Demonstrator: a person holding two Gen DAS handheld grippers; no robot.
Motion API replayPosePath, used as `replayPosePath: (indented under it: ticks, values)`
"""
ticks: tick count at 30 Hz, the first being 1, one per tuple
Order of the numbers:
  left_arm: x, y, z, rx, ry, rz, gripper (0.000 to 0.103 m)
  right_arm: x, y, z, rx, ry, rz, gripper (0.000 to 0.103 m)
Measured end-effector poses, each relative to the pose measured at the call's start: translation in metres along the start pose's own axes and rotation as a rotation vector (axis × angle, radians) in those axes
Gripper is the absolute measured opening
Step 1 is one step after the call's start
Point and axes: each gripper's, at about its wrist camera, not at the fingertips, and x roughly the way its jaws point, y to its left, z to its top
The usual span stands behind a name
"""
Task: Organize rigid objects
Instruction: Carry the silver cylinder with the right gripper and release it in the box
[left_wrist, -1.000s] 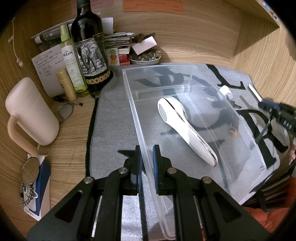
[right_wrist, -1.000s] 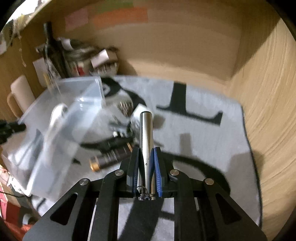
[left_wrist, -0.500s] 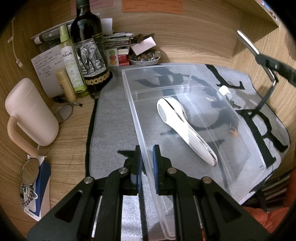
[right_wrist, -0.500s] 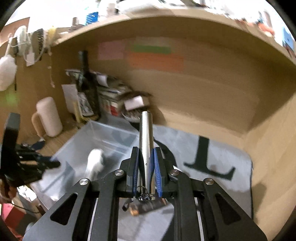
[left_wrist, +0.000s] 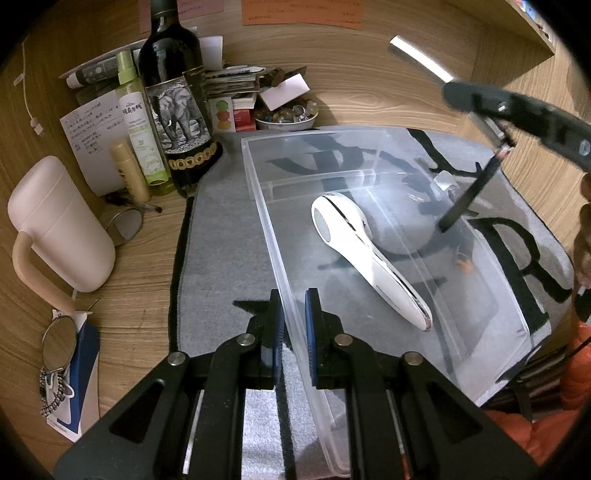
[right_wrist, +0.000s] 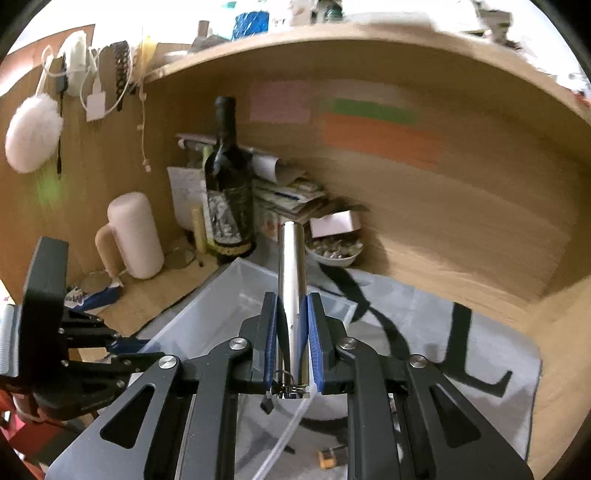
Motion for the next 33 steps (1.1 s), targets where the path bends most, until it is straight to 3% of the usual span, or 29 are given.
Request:
replayPosePath:
  ticks: [20,30,33]
  values:
    - [0.002,-0.002,0.0,0.002,-0.004,-0.004,0.011,0.08,0.009,-0.04,-0.017,0.274,0.006,0.014]
    - [0.002,-0.004,0.0,0.003,-0.003,-0.002,0.011,0.082,0.017,-0.044,-0.061,0.296,-0.001,0.015]
    - [0.002,-0.004,0.0,0.003,-0.003,-0.002,0.011,0.079,0.016,-0.042,-0.06,0.285,0.0,0.024]
